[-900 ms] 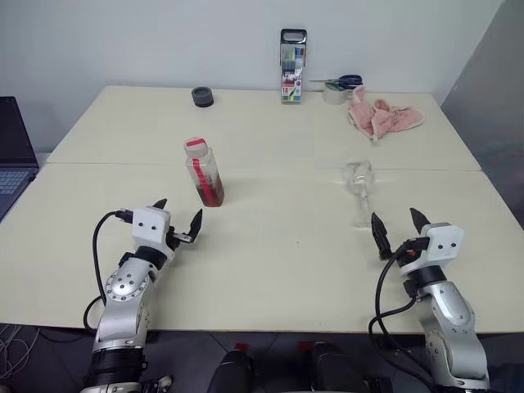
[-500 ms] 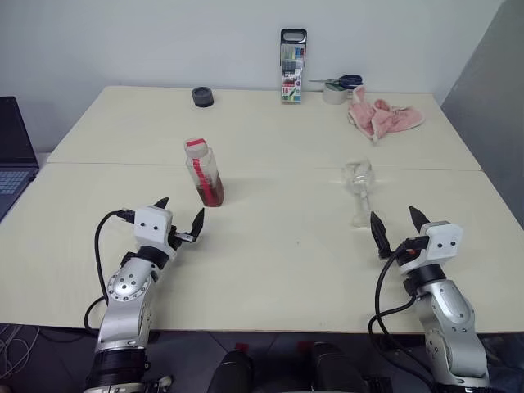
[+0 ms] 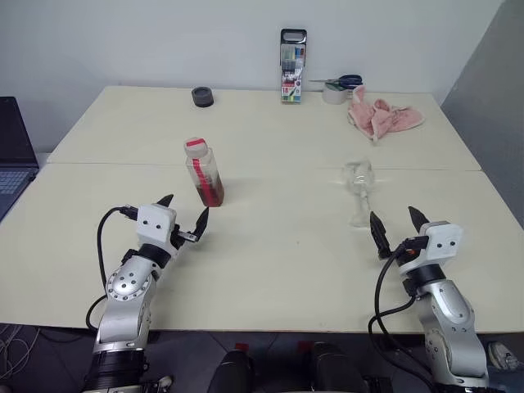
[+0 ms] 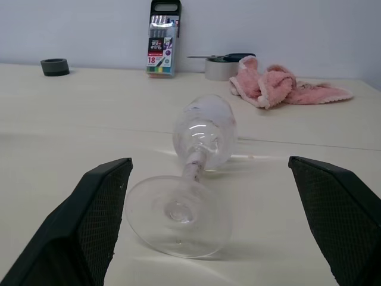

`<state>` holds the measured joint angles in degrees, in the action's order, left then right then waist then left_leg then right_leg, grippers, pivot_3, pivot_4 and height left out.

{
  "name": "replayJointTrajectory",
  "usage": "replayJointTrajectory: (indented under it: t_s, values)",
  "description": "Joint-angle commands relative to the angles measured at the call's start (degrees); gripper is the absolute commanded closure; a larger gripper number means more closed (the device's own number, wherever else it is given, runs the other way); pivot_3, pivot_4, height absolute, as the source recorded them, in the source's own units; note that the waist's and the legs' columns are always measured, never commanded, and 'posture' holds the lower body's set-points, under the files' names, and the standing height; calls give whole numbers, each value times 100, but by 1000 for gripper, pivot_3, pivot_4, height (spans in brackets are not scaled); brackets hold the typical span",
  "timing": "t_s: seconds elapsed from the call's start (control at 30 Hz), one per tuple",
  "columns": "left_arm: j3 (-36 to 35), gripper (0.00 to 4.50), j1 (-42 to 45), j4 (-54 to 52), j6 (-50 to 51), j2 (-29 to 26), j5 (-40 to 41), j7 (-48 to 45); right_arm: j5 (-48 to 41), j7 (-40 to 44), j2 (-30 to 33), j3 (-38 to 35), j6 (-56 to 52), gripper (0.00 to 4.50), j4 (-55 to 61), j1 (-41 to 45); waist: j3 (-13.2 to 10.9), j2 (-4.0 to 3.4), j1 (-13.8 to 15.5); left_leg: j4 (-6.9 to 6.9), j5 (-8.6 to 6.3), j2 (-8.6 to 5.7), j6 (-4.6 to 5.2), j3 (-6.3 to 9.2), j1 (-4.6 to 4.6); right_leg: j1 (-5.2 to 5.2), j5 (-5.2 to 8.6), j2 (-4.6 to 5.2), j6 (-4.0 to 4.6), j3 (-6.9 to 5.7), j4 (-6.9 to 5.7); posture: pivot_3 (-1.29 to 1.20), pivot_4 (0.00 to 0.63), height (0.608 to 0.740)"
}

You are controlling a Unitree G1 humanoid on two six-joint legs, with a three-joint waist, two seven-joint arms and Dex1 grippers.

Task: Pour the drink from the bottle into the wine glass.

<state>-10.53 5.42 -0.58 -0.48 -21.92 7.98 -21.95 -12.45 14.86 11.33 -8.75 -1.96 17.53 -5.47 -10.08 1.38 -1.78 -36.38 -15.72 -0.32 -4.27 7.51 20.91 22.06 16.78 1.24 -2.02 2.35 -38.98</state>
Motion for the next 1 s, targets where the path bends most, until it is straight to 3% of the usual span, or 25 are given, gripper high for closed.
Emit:
replayJointTrajectory:
  t_s: [0.03, 0.3, 0.5, 0.7, 1.0]
  values:
    - [-22, 39, 6, -283, 56, -91, 99, -94, 3, 22, 26, 2, 134, 0, 97, 74, 0, 0, 0, 0, 0, 0, 0, 0, 0, 0, 0, 0, 0, 0, 0, 0, 150, 740]
    - [-100, 39, 96, -331, 278, -4, 431, -127, -121, 322, 185, 109, 34, 0, 228, 144, -1, -1, 0, 0, 0, 0, 0, 0, 0, 0, 0, 0, 0, 0, 0, 0, 150, 740]
    - [113, 39, 471, -436, 808, 194, 189, 349, -1137, 1499, 1150, 602, -1277, 0, 1244, 515, -4, -4, -3, -1, 0, -1, 1, 0, 0, 0, 0, -1, -1, 0, 0, 0, 150, 740]
    - [274, 39, 1087, -597, 1518, 304, 139, 643, -2152, 1965, 1938, 595, -2540, 0, 1782, 1130, -4, -1, 7, -4, 0, -3, 1, 7, 3, -5, 0, -1, -1, -7, 2, 0, 150, 740]
    - [235, 39, 1565, -419, 1843, 308, 110, 906, -2415, 2319, 2169, 618, -2680, 0, 1876, 1135, -5, 0, 6, -2, 0, -4, 1, 3, 4, -3, 0, 0, -2, -5, 4, 0, 150, 740]
